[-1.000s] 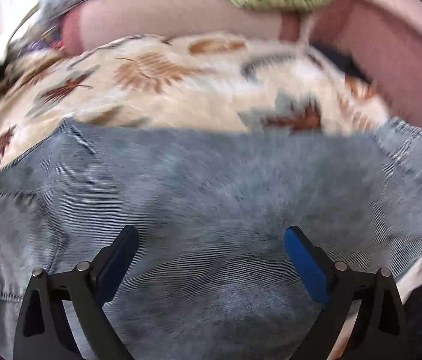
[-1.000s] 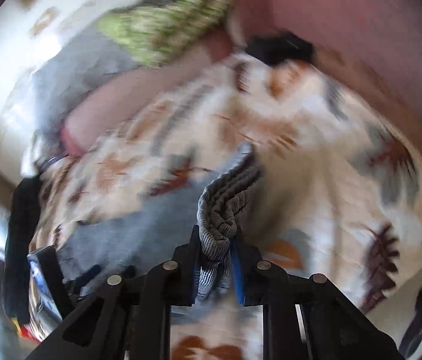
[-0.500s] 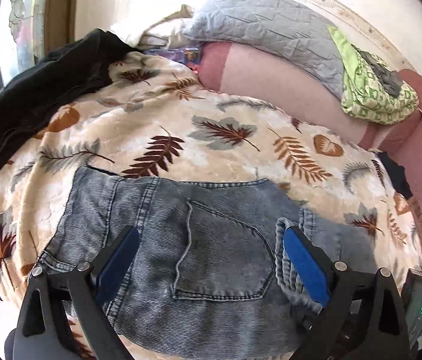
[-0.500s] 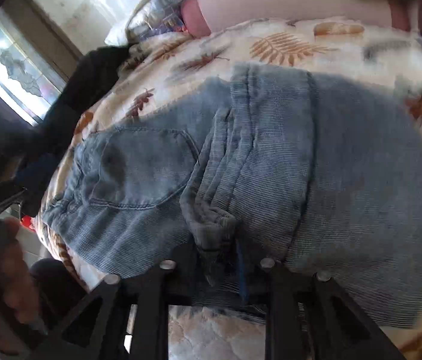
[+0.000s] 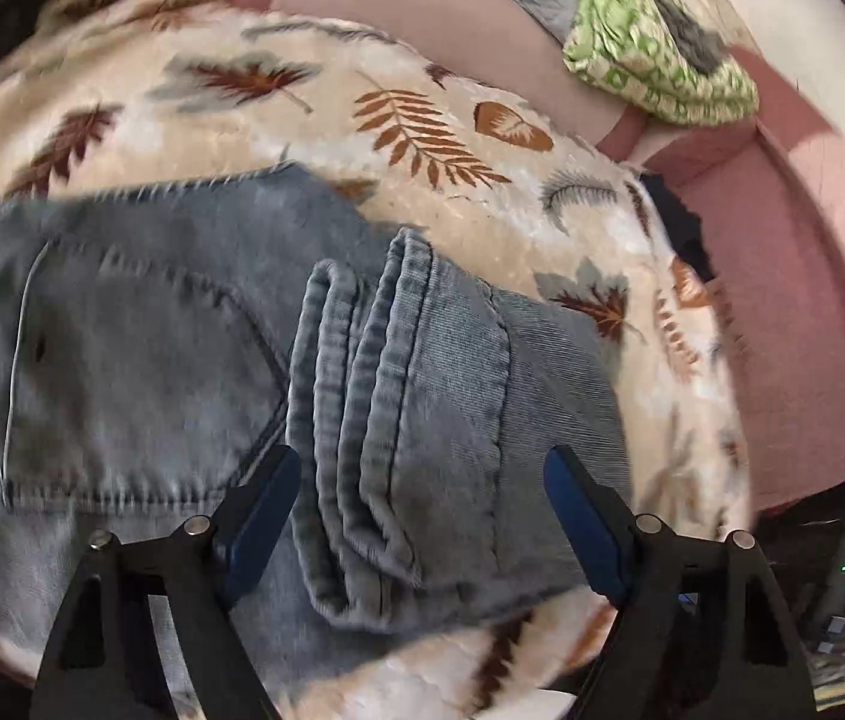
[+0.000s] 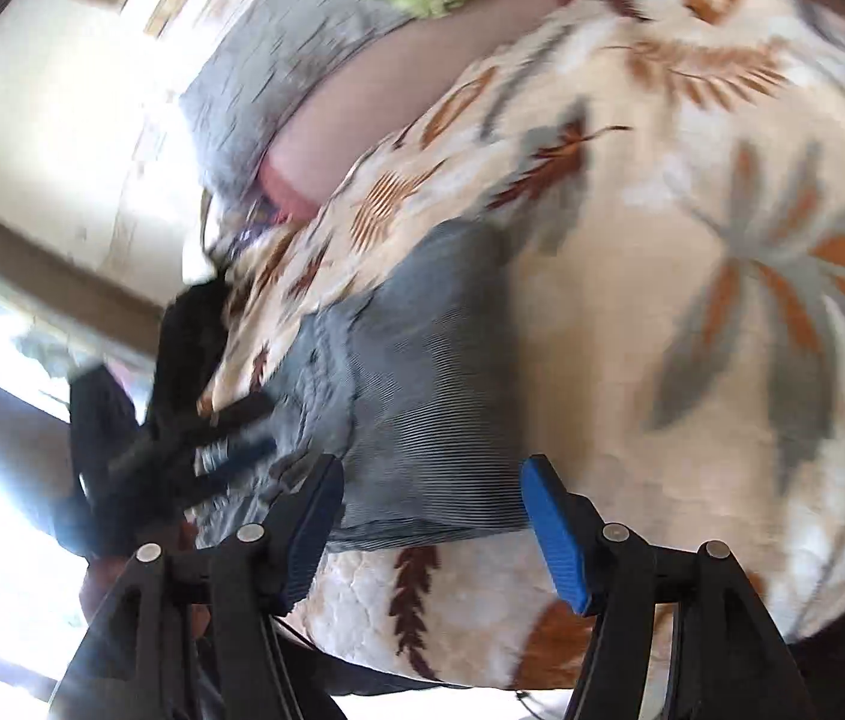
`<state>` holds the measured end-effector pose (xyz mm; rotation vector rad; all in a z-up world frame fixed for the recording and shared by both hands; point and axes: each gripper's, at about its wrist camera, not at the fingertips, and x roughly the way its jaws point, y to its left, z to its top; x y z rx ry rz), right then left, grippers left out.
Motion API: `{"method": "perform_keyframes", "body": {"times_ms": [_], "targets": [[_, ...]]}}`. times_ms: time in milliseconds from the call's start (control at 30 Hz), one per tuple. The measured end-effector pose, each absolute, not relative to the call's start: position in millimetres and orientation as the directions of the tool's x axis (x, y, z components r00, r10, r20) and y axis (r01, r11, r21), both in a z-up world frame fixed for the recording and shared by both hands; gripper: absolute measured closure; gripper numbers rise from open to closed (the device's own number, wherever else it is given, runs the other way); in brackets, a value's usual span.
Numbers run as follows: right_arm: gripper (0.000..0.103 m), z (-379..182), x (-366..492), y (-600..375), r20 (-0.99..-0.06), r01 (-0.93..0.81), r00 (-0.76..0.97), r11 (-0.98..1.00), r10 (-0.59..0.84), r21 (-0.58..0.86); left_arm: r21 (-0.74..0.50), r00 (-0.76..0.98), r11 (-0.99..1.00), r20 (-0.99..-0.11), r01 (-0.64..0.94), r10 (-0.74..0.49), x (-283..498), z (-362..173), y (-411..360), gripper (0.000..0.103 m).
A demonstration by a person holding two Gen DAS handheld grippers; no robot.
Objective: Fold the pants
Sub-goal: 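Lift and fold the jeans edge with both grippers over the back pocket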
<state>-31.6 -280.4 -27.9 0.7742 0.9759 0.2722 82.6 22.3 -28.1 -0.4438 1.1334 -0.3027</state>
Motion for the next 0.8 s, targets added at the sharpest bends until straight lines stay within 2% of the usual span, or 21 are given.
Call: {"method": "perform_keyframes", "body": {"times_ms": [333, 567, 600, 667, 733, 800], "targets": [[0.038, -43, -17, -258, -0.6, 0.085, 0.54, 0.671, 0.59, 0.737, -0.644, 0.302, 0.764, -0.736, -0.037, -0.605, 61, -18, 22, 0.02], [0.038, -47, -16, -263, -0.581, 0.088, 0.554, 0.652, 0.596, 0.753, -0.62, 0.267, 0.772, -0.774, -0.137, -0.574, 63, -48, 19, 0.028], [0.038, -48, -16, -262, -0.58, 0.087, 0.553, 0.651, 0.598, 0.754, -0.618, 0.275, 0.773, -0.775, -0.143, -0.569, 65, -48, 19, 0.032], [0.038, -48, -17, -263, -0.58, 0.082, 0.551, 0.653, 0.6, 0.753, -0.618, 0.273, 0.768, -0.777, -0.167, -0.567, 68, -51, 22, 0.047], [0.038, -46, -18, -262, -0.579, 0.077, 0.552, 0.655, 0.6, 0.752, -0.602, 0.259, 0.772, -0.793, -0.202, -0.551, 70, -58, 26, 0.09], [0.038, -43, -18, -262, -0.582, 0.069, 0.557, 0.665, 0.592, 0.743, -0.58, 0.273, 0.788, -0.807, -0.205, -0.523, 64, -59, 28, 0.091]]}}
